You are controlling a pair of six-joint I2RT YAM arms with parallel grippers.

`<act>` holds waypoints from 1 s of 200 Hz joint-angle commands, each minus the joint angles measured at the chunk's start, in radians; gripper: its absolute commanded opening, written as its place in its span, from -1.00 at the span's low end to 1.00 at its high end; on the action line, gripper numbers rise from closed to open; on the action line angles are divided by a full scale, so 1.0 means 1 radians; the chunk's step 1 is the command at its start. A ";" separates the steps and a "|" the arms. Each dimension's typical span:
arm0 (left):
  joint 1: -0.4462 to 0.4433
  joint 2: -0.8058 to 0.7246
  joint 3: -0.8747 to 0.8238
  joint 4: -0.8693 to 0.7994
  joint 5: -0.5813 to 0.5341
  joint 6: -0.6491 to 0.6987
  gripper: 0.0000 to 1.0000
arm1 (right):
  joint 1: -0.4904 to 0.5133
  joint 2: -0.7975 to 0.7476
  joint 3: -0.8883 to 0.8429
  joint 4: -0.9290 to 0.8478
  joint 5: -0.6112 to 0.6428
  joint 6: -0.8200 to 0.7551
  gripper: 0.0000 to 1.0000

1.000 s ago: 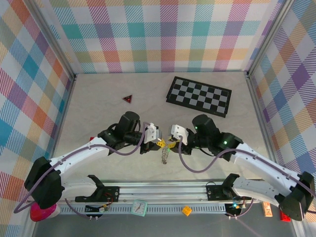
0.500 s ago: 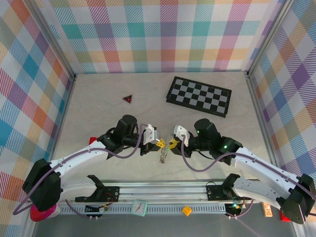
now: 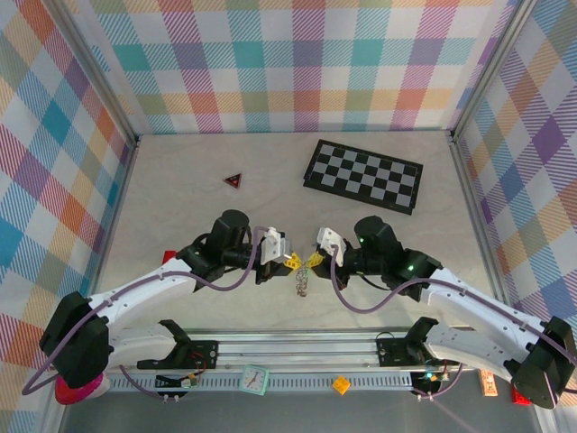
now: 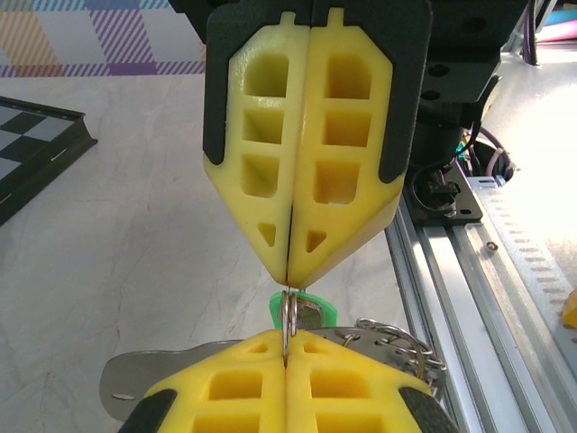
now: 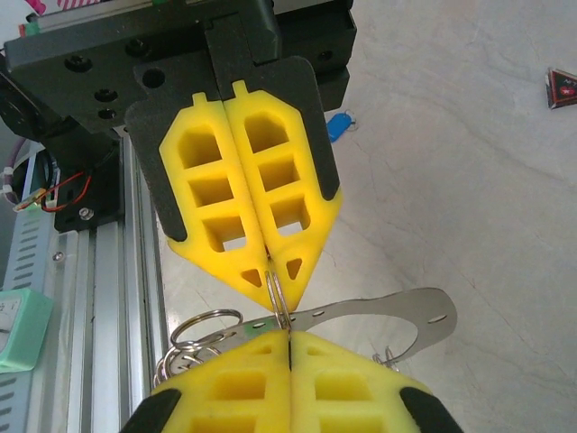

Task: Put the keys on the keyring

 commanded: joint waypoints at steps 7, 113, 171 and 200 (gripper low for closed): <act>-0.011 -0.038 -0.024 0.094 0.040 -0.011 -1.00 | -0.007 -0.017 -0.020 0.001 -0.002 -0.005 -1.00; -0.028 -0.037 -0.113 0.337 0.032 -0.140 -1.00 | -0.007 -0.089 -0.110 0.166 0.005 0.013 -0.49; -0.029 -0.023 -0.119 0.374 0.054 -0.168 -1.00 | -0.007 -0.097 -0.125 0.219 -0.012 0.009 -0.40; -0.029 -0.023 -0.119 0.380 0.057 -0.171 -1.00 | -0.007 -0.089 -0.123 0.233 -0.020 0.006 -0.44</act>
